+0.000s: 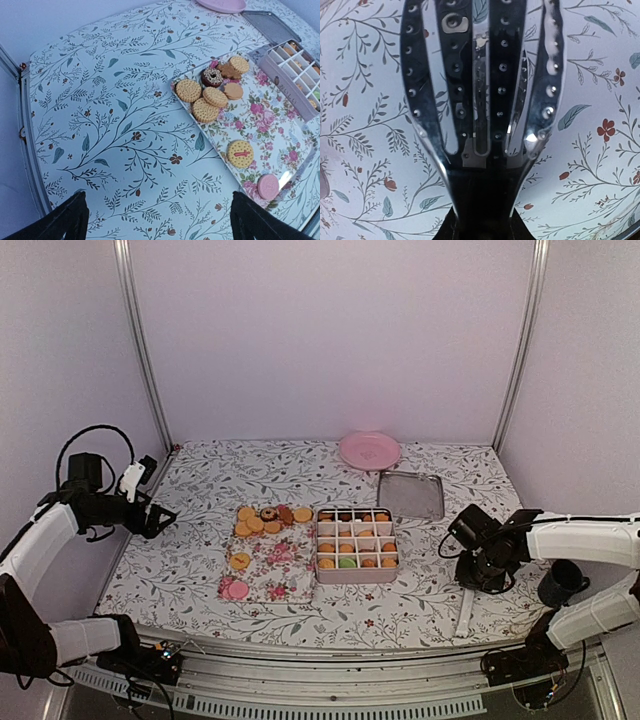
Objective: Pack the cookies
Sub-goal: Pick up the clamp from the corner of the board.
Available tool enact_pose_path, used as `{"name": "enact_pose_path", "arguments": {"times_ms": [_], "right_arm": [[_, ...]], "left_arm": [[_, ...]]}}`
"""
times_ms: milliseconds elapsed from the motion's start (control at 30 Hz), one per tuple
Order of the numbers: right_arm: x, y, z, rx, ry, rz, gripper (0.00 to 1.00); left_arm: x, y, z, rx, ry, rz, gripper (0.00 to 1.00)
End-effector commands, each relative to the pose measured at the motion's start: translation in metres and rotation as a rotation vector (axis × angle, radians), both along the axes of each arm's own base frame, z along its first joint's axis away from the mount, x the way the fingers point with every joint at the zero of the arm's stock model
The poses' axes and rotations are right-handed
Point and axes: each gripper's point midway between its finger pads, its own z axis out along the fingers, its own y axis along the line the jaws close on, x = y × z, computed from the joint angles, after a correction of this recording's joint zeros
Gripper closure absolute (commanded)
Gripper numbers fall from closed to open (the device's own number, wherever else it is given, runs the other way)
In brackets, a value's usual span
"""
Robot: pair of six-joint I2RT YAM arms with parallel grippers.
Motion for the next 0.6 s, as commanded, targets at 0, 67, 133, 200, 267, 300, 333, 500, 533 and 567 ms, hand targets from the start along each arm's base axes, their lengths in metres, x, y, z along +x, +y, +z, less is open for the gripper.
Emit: {"name": "enact_pose_path", "arguments": {"times_ms": [0, 67, 133, 200, 267, 300, 333, 500, 533, 567], "right_arm": [[0.017, 0.01, 0.038, 0.049, -0.102, 0.013, 0.93], [0.023, 0.015, 0.054, 0.071, -0.137, 0.018, 0.94], [0.032, 0.024, 0.074, 0.112, -0.179, 0.034, 0.94], [0.046, 0.042, 0.098, 0.181, -0.236, 0.068, 0.94], [0.061, 0.067, 0.123, 0.264, -0.289, 0.126, 0.94], [0.069, 0.083, 0.137, 0.305, -0.32, 0.16, 0.94], [0.078, 0.102, 0.146, 0.336, -0.337, 0.196, 0.93], [0.114, 0.233, 0.198, 0.554, -0.43, 0.478, 0.89], [0.117, 0.262, 0.198, 0.601, -0.418, 0.541, 0.88], [0.12, 0.29, 0.199, 0.65, -0.406, 0.599, 0.88]], "left_arm": [[0.002, -0.001, 0.001, -0.002, -0.006, -0.004, 0.01], [0.003, -0.001, 0.002, -0.003, -0.009, -0.003, 0.01], [0.003, -0.001, 0.003, -0.002, -0.012, -0.003, 0.01], [0.002, -0.001, 0.004, 0.0, -0.012, -0.005, 0.01], [0.003, 0.0, 0.005, 0.004, -0.014, -0.003, 0.01], [0.003, 0.0, 0.005, 0.004, -0.012, -0.002, 0.01], [0.002, 0.0, 0.005, 0.003, -0.01, -0.002, 0.01], [-0.002, 0.0, 0.005, 0.012, -0.006, -0.006, 0.0], [-0.003, 0.0, 0.005, 0.013, -0.003, -0.008, 0.01], [-0.004, 0.0, 0.005, 0.015, -0.001, -0.009, 0.01]]}}
